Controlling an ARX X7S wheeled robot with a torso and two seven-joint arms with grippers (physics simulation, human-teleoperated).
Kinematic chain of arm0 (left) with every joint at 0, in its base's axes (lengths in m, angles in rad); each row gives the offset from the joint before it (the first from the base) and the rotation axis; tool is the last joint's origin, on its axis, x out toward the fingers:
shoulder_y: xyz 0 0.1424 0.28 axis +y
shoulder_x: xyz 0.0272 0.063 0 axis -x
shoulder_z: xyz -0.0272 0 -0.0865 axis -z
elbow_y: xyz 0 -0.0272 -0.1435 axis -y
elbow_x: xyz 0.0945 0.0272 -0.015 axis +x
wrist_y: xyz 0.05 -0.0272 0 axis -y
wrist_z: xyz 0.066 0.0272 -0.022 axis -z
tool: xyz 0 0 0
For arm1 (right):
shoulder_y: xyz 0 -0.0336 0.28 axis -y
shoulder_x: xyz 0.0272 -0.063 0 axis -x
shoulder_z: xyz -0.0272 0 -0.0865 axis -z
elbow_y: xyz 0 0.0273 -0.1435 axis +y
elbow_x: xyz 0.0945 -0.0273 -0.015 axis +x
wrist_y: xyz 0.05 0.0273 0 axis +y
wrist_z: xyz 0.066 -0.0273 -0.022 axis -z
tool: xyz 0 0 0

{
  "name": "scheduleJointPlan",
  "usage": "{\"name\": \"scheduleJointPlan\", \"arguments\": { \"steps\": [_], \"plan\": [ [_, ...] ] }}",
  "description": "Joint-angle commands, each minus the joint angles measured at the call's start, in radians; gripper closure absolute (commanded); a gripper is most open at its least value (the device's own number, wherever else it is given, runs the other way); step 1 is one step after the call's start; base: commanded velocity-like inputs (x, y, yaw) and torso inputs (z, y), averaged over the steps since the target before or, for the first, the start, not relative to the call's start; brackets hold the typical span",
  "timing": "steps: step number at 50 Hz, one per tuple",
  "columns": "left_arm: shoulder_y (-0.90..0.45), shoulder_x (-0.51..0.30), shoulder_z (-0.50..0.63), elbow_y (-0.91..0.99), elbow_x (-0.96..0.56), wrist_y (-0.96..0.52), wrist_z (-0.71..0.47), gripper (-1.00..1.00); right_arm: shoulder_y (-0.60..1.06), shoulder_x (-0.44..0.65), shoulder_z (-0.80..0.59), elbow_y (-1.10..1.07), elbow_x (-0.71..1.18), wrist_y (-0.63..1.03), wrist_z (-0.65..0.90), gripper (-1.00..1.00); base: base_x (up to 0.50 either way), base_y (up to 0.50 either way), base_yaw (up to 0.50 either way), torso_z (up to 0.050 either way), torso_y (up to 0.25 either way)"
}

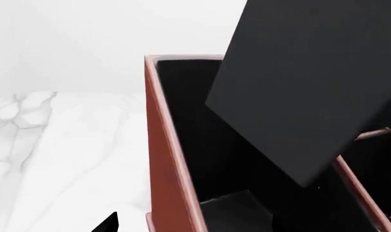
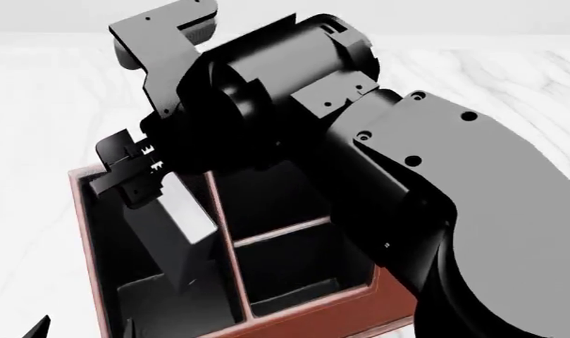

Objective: Pick up the book and place it in the left compartment of the caddy.

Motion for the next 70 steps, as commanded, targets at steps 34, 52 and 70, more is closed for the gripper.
{"name": "scheduleJointPlan", "arguments": {
  "steps": [34, 52, 70],
  "plan": [
    [0.005, -0.010, 0.017, 0.013, -0.005, 0.002, -0.005, -1.00, -0.190, 0.000, 0.039, -0.005, -0.168, -0.133, -0.039, 1.00, 0.00, 0.00, 0.00, 0.000, 0.001],
    [0.008, -0.016, 0.021, 0.021, -0.010, 0.004, -0.006, -1.00, -0.235, 0.000, 0.039, -0.001, -0.192, -0.156, -0.042, 1.00, 0.00, 0.00, 0.00, 0.001, 0.001],
    [0.006, -0.019, 0.025, 0.021, -0.014, 0.005, -0.008, -1.00, -0.265, 0.000, 0.044, -0.016, -0.245, -0.152, -0.025, 1.00, 0.00, 0.00, 0.00, 0.001, 0.001]
  ]
}}
